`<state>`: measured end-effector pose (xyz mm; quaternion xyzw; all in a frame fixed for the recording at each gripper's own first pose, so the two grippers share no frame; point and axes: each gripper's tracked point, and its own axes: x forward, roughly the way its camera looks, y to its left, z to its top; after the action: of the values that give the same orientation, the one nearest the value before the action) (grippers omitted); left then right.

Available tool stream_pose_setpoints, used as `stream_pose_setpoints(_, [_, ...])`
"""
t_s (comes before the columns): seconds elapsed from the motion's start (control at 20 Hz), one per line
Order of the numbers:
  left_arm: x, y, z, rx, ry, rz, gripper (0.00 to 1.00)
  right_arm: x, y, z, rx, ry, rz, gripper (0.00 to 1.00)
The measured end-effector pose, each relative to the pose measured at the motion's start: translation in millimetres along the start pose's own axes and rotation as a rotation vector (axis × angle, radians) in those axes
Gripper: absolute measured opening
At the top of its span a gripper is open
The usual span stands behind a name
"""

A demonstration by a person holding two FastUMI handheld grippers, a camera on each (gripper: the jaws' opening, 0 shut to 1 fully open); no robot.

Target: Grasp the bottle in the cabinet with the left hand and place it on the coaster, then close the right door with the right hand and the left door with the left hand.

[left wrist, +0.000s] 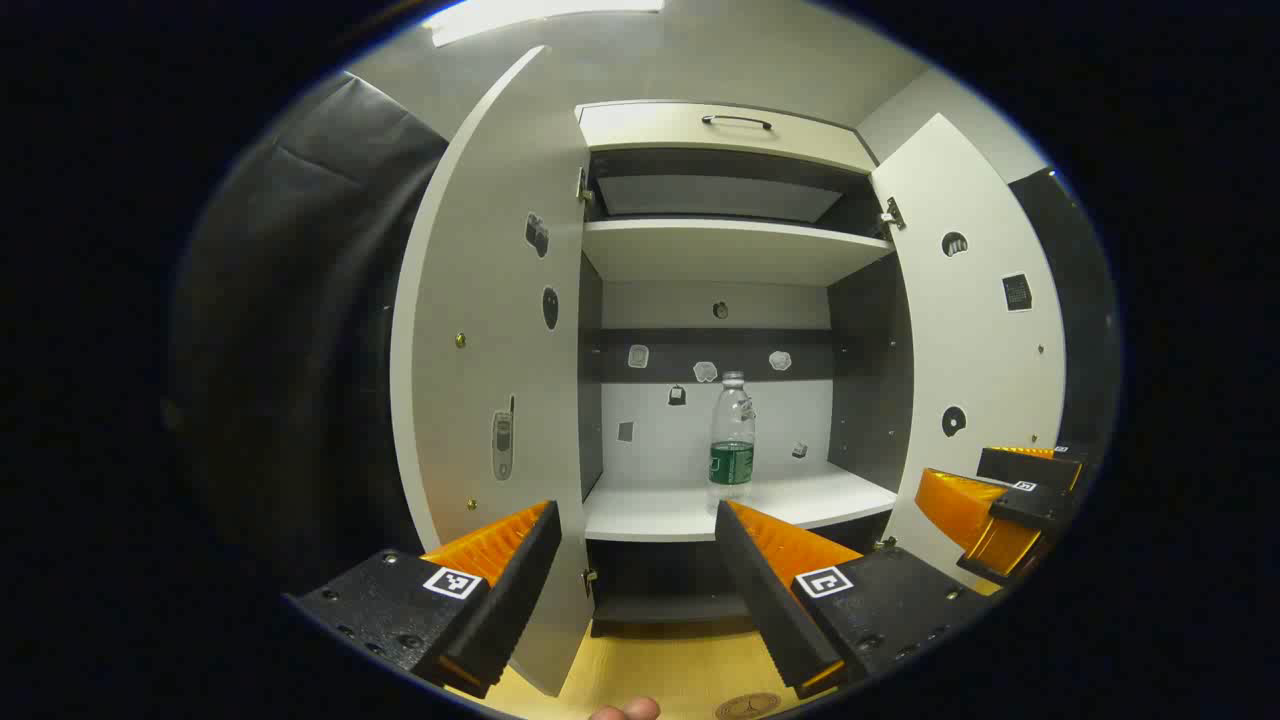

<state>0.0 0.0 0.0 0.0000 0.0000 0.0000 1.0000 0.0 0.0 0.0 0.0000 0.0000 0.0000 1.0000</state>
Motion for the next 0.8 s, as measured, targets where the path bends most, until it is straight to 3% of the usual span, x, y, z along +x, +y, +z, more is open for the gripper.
stream_pose_setpoints(0.8, [10, 1, -5, 0.001, 0.016, 0.005, 0.98, 8, 3, -7, 0.003, 0.018, 0.022, 0.98])
